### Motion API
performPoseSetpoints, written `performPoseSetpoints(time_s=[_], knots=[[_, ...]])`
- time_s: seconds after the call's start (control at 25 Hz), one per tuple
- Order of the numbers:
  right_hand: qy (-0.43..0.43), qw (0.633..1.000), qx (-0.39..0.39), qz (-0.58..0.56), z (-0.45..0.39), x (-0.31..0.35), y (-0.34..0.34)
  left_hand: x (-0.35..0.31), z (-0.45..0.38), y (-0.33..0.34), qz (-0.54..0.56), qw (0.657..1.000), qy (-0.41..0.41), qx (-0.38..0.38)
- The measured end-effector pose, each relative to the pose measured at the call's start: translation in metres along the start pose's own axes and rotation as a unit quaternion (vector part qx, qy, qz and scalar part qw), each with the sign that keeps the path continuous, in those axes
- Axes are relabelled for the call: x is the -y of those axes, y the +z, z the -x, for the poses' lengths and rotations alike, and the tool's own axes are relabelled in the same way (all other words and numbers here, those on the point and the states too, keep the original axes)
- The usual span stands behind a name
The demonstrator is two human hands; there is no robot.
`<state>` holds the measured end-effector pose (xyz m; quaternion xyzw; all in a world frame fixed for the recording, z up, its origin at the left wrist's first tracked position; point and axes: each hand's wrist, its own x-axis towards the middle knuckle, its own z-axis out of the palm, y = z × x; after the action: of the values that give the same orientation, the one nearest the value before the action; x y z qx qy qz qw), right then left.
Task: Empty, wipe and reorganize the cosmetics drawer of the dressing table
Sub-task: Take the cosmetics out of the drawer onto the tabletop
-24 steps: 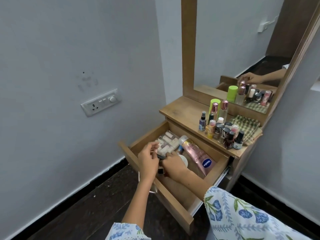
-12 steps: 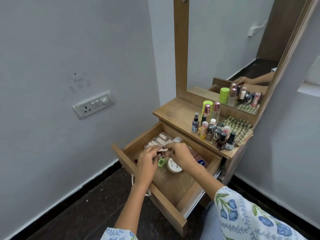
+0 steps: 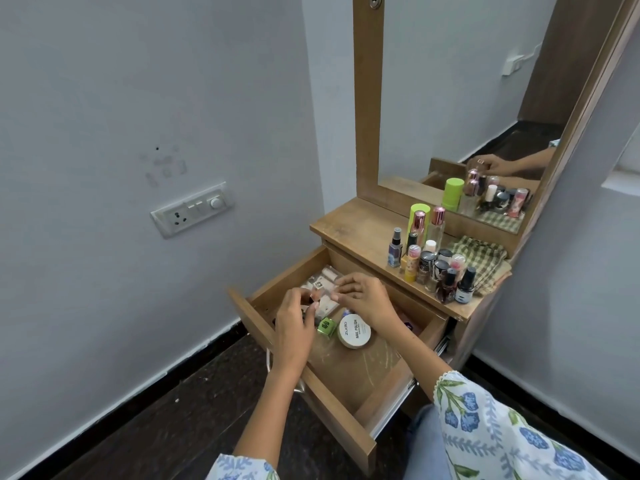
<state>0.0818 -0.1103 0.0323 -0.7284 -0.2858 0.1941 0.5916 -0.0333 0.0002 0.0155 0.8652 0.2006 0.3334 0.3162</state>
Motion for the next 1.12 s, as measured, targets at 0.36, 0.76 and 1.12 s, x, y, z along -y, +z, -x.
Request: performPoseSetpoints(time_s=[0.36, 0.76, 1.12], knots=[[-0.057, 0.802, 0.076, 0.59, -0.001, -0.027, 0.055, 0.004, -0.001, 0.0, 0.027, 0.998, -0.05, -0.014], [0.076, 0.982, -0.063, 0.163, 0.036, -0.017, -0.015, 0.003, -0.003, 0.002, 0.082, 0.994, -0.052, -0.052], [-0.029, 0.987, -0.148, 0.058, 0.082, 0.001, -0.074, -0.082, -0.044, 0.043, 0.197, 0.978, -0.052, -0.033]])
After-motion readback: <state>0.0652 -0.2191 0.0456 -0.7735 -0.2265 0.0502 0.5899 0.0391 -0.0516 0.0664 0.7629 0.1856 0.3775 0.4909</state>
